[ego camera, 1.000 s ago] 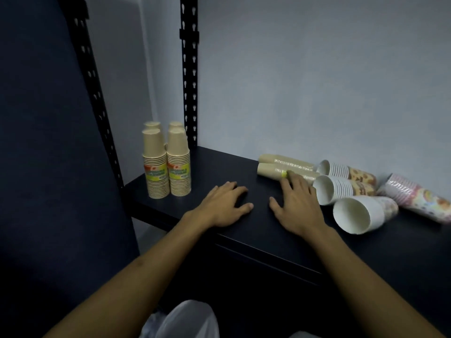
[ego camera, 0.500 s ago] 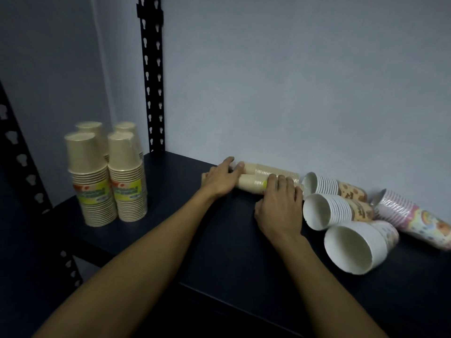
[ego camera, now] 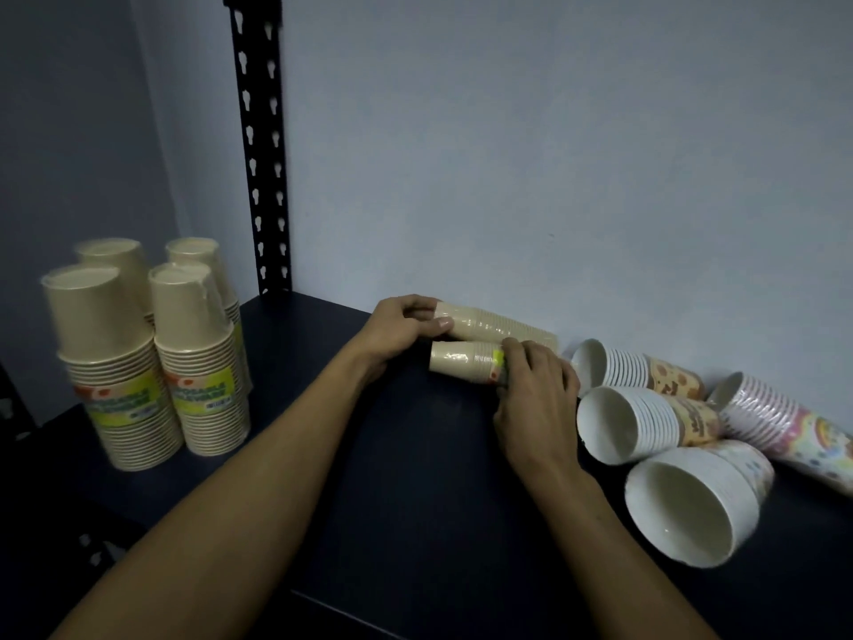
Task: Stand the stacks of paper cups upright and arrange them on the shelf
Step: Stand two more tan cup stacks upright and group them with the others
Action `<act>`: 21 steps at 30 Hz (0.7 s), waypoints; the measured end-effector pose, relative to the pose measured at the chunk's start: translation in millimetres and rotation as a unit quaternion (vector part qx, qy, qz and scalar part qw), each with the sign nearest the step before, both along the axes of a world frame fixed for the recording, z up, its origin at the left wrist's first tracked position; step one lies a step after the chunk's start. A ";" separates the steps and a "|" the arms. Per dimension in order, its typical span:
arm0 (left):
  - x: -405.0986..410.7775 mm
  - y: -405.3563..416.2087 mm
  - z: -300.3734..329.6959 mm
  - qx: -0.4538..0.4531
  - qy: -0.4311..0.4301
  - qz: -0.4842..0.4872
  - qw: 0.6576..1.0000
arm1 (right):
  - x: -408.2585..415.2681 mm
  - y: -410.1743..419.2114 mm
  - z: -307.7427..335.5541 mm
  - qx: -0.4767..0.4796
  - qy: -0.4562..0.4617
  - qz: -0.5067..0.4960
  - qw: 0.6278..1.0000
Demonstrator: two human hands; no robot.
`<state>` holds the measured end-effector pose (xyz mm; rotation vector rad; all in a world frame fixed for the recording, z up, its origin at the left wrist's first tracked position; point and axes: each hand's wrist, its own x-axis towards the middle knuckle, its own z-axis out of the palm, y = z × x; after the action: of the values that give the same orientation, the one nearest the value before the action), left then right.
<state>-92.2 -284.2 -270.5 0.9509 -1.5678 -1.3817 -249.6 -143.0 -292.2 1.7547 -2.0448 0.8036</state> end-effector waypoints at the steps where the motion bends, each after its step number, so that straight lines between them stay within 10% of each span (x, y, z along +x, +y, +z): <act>1: 3.7 0.6 -0.3 0.001 0.015 0.004 1.000 | 1.5 0.4 0.9 -0.002 -0.007 0.011 1.000; 14: 32.6 45.4 -2.4 0.154 0.330 0.059 0.930 | 10.3 23.3 16.4 -0.125 -0.294 0.116 0.941; 21: 52.0 95.9 28.7 0.035 0.342 0.100 0.934 | 18.4 42.5 16.1 -0.076 -0.381 0.162 0.907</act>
<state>-40.3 -188.2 -241.7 0.5522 -0.8762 -1.4203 -231.2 -100.4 -276.1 1.8942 -2.0237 1.9515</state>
